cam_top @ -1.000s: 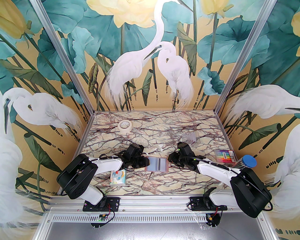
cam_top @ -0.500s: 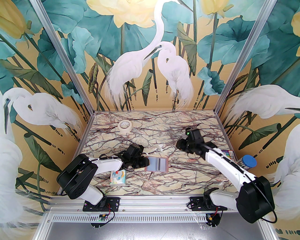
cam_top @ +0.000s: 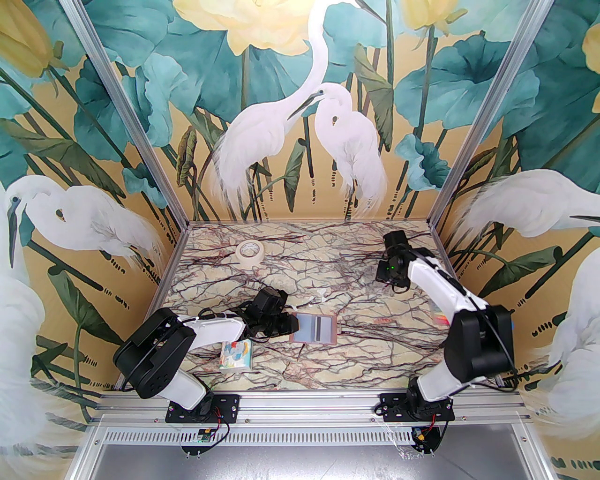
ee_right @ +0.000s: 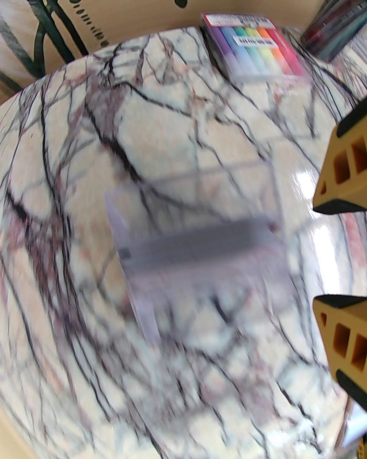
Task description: Put the credit cards into the card holder
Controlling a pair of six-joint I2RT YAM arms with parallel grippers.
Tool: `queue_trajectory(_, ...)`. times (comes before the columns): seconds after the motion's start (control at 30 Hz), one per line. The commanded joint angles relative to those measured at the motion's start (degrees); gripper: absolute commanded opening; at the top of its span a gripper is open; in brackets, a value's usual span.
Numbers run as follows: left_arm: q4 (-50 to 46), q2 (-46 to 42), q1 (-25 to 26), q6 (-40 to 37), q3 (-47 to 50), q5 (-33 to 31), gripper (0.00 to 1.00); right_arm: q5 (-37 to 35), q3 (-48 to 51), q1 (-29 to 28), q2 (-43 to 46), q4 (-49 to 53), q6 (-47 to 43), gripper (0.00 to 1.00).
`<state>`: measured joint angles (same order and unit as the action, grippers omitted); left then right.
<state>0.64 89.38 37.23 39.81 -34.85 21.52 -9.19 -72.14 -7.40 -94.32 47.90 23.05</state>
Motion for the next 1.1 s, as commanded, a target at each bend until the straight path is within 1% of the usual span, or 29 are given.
queue_trajectory(0.0,-2.3,1.3,-0.2,-0.6,1.5,-2.5,0.27,-2.9,-4.3,0.6,-3.2,2.6,-3.0,0.46)
queue_trajectory(0.2,-2.7,1.1,-0.3,-0.7,1.4,-2.5,0.27,-2.0,-8.4,1.2,-9.2,2.7,-4.6,0.48)
queue_trajectory(0.3,-2.8,0.9,-0.2,-0.6,1.4,-2.1,0.27,-2.7,-9.5,1.2,-11.1,2.6,-4.4,0.48)
queue_trajectory(1.07,-4.6,0.7,-0.2,-1.5,0.3,-2.4,0.27,-3.7,-10.5,1.9,-14.8,2.3,-5.0,0.47)
